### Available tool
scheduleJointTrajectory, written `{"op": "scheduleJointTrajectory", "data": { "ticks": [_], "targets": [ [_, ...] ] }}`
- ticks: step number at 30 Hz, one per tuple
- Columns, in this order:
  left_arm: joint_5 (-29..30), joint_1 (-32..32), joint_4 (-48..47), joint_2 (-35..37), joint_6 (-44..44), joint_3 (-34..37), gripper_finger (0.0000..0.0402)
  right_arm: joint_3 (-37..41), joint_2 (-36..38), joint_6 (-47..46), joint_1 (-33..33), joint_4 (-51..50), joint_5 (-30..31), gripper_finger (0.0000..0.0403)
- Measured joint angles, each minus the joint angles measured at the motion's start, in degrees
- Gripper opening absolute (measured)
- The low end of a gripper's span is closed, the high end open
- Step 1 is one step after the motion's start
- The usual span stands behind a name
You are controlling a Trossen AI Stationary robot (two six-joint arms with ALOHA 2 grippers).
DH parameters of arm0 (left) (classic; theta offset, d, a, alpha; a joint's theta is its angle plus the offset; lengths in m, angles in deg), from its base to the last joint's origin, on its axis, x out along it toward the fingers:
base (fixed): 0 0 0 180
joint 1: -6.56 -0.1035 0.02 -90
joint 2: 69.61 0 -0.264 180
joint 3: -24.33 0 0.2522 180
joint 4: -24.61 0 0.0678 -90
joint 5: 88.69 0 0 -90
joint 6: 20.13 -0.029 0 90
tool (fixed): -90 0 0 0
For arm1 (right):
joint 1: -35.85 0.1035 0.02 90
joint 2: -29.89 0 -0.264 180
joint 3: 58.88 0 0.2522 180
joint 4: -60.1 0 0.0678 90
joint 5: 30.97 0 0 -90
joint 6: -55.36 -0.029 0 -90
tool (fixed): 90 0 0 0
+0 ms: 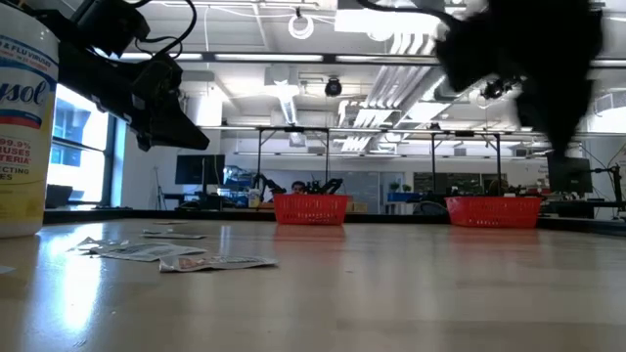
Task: Pick & Place First Aid Supplies
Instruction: Put the towelette pack into the left red bin
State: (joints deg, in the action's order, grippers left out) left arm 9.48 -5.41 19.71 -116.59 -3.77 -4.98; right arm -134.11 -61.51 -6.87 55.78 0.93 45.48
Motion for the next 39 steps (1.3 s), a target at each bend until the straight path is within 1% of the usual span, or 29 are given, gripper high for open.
{"op": "scheduleJointTrajectory", "data": {
  "ticks": [2,6,9,12,14,21,25,29,31,39],
  "targets": [
    [0.0,0.0,0.0,0.0,0.0,0.0,0.0071,2.6,0.0,-8.6,2.9,0.0,-5.2,0.0165],
    [0.0,0.0,0.0,0.0,0.0,0.0,0.0071,7.0,0.0,-21.6,8.6,0.4,-11.7,0.0192],
    [0.0,0.0,0.0,0.0,0.0,0.0,0.0071,9.8,0.0,-28.2,11.6,3.2,-13.6,0.0208],
    [0.0,0.0,0.0,0.0,0.0,0.0,0.0071,10.9,0.0,-34.0,13.3,7.3,-13.3,0.0213],
    [0.0,0.0,0.0,0.0,0.0,0.0,0.0071,10.9,0.0,-36.7,13.9,7.9,-12.3,0.0209],
    [0.0,0.0,0.0,0.0,0.0,0.0,0.0071,10.9,0.0,-38.0,15.5,6.6,-3.8,0.0182],
    [0.0,0.0,0.0,0.0,0.0,0.0,0.0071,10.9,-0.2,-34.7,15.3,7.1,-0.2,0.0162],
    [0.0,0.0,0.0,0.0,0.0,0.0,0.0071,10.9,-2.1,-30.3,15.6,9.7,-3.5,0.0138],
    [0.0,0.0,0.0,0.0,0.0,0.0,0.0071,10.9,-3.3,-29.1,15.9,9.7,-3.4,0.0132],
    [0.0,0.0,0.1,0.0,0.0,0.0,0.0071,10.7,-6.7,-26.1,15.8,9.4,-3.6,0.0129]
  ]
}}
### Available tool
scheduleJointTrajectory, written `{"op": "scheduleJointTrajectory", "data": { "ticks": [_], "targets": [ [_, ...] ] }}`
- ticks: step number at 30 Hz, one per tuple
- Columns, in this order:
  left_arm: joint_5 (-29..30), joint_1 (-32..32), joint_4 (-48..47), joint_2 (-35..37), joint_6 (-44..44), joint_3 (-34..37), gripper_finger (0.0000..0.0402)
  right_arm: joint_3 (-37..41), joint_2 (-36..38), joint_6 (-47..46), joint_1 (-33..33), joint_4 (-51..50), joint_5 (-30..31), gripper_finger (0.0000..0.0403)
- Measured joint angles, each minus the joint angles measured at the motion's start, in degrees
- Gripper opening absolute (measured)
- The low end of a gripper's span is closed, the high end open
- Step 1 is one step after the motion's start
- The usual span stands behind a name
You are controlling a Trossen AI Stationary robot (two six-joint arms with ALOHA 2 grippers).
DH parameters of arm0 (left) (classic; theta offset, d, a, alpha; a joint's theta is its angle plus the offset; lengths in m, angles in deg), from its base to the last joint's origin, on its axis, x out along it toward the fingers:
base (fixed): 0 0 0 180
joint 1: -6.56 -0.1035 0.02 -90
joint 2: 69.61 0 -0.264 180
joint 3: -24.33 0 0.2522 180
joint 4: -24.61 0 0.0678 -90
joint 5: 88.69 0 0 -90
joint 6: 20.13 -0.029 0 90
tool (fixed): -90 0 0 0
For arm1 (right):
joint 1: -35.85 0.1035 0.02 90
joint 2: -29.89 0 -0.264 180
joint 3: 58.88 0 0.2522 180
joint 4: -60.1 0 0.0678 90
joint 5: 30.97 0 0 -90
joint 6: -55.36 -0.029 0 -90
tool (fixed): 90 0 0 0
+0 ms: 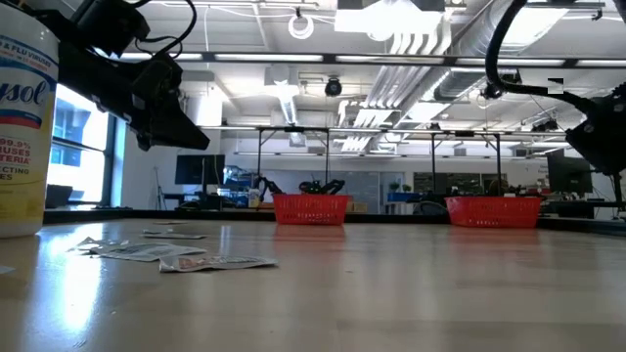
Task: Pick & Place First Aid Supplies
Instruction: Put the towelette pack into the left red bin
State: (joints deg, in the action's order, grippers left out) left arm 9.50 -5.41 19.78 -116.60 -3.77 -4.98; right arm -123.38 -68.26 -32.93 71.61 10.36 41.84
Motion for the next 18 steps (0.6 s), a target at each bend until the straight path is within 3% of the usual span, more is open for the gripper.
{"op": "scheduleJointTrajectory", "data": {
  "ticks": [7,18],
  "targets": [
    [0.0,0.0,0.0,0.0,0.0,0.0,0.0071,-0.1,-2.0,0.4,0.0,-0.2,-0.2,0.0116],
    [0.0,0.0,0.0,0.0,0.0,0.0,0.0071,0.0,-2.3,1.3,0.0,-2.0,0.7,0.0024]
  ]
}}
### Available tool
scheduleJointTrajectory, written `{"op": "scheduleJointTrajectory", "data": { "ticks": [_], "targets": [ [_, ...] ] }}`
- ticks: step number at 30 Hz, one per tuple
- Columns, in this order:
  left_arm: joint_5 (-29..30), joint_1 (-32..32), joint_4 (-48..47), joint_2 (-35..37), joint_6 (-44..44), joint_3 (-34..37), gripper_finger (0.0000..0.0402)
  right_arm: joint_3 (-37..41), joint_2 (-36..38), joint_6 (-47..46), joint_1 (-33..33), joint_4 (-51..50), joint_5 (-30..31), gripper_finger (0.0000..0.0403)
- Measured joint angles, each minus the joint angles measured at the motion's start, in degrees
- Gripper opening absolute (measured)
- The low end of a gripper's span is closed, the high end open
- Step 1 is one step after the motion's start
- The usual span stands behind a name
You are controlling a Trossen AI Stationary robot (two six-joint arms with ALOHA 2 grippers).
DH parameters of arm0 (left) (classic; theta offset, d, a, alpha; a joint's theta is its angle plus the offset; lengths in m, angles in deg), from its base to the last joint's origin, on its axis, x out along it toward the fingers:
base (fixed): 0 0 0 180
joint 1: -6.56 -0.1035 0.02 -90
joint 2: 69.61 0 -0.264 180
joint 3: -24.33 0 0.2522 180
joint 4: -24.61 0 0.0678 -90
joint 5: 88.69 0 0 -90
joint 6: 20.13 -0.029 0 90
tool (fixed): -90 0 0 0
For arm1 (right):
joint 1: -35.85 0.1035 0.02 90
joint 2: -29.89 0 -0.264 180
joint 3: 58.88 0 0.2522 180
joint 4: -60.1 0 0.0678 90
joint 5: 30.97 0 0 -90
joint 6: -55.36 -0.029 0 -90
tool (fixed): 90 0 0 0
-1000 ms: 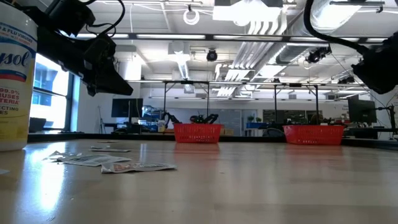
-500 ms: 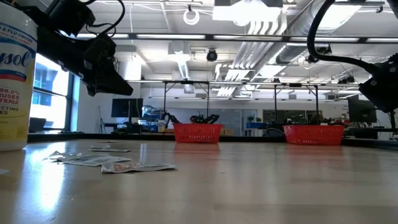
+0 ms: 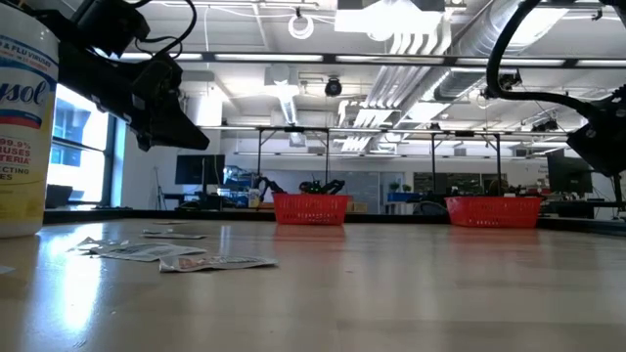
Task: Pick & Place First Aid Supplies
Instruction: Put the towelette pack into the left red bin
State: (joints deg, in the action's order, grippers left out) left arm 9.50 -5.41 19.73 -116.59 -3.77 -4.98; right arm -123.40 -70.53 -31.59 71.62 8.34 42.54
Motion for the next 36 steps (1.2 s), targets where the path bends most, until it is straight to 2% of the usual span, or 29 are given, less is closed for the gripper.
{"op": "scheduleJointTrajectory", "data": {
  "ticks": [3,8,16,28,32,36],
  "targets": [
    [0.0,0.0,0.0,0.0,0.0,0.0,0.0071,0.2,0.8,0.1,0.0,0.1,1.4,0.0004],
    [0.0,0.0,0.0,0.0,0.0,0.0,0.0071,0.4,3.2,3.3,-1.2,-0.5,3.0,0.0001],
    [0.0,0.0,0.0,0.0,0.0,0.0,0.0071,0.4,9.2,9.2,-4.3,-2.0,15.5,0.0001],
    [0.0,0.0,0.0,0.0,0.0,0.0,0.0071,0.3,11.5,27.7,-11.7,3.4,29.3,0.0],
    [-0.4,0.0,0.0,0.0,0.4,0.0,0.0071,0.3,11.5,36.2,-15.3,7.1,36.2,0.0],
    [-1.0,0.0,0.0,0.0,0.4,0.0,0.0071,0.2,11.5,46.1,-20.3,13.4,45.8,0.0]
  ]
}}
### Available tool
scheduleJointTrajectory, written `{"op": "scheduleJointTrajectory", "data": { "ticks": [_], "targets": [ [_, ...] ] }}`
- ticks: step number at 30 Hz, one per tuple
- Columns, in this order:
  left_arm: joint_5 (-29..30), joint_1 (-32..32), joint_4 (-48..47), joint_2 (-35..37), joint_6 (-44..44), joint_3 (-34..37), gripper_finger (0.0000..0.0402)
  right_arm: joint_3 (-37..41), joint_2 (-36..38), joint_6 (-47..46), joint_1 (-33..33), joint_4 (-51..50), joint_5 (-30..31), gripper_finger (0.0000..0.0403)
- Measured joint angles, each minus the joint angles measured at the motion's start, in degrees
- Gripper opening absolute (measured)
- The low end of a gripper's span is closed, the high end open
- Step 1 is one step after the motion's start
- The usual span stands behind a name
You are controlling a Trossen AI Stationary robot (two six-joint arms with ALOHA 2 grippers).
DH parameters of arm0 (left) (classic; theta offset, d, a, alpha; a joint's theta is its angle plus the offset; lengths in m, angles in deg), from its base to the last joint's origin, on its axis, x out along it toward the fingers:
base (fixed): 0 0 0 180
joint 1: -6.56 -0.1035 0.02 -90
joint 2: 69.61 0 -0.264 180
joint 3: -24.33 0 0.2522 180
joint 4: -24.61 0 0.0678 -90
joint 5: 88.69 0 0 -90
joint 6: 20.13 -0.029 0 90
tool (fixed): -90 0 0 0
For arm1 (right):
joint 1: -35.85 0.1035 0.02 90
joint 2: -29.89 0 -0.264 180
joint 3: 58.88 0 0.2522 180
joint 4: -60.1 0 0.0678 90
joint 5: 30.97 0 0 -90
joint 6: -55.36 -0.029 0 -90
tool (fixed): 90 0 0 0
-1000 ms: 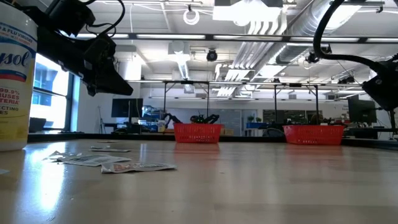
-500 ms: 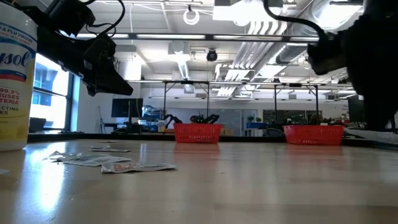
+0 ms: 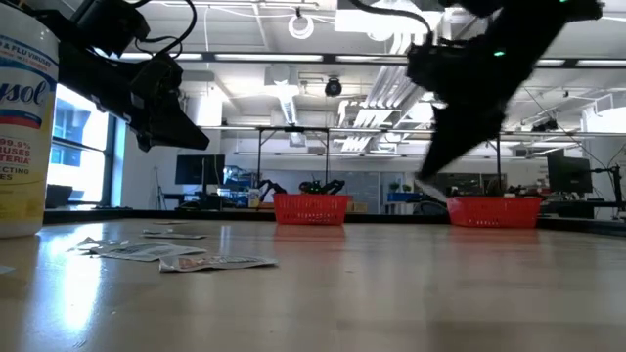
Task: Pick & Place First Aid Supplies
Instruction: Put the towelette pack into the left red bin
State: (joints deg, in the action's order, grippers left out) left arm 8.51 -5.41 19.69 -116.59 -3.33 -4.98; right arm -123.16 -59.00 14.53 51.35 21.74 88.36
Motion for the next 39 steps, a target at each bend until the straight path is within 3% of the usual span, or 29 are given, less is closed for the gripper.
{"op": "scheduleJointTrajectory", "data": {
  "ticks": [5,9,14,17,25,31,36,39],
  "targets": [
    [0.0,0.0,0.0,0.0,0.0,0.0,0.0071,0.0,0.0,12.7,-7.8,11.8,7.0,0.0],
    [-0.1,0.0,0.0,0.0,0.0,0.0,0.0071,-0.1,-0.1,23.7,-13.3,21.1,6.7,0.0],
    [-0.2,0.0,0.1,0.0,0.0,0.0,0.0071,-0.1,-1.3,30.5,-20.4,31.0,7.6,0.0],
    [-0.1,0.0,1.5,0.0,0.2,0.0,0.0071,-1.4,-3.2,33.6,-25.6,36.0,4.5,0.0],
    [-2.2,0.0,3.7,0.0,0.4,0.0,0.0071,-17.0,-15.3,38.1,-36.8,33.5,0.8,0.0],
    [1.0,0.0,6.6,0.0,0.1,0.0,0.0071,-29.2,-24.5,36.4,-41.6,22.7,-0.9,0.0],
    [4.6,0.0,7.1,-0.2,-0.6,0.0,0.0071,-33.4,-29.5,31.4,-43.6,16.4,-8.5,0.0],
    [5.5,0.0,7.1,-0.9,-1.1,0.0,0.0071,-33.3,-30.4,29.1,-44.2,14.4,-9.9,0.0]
  ]
}}
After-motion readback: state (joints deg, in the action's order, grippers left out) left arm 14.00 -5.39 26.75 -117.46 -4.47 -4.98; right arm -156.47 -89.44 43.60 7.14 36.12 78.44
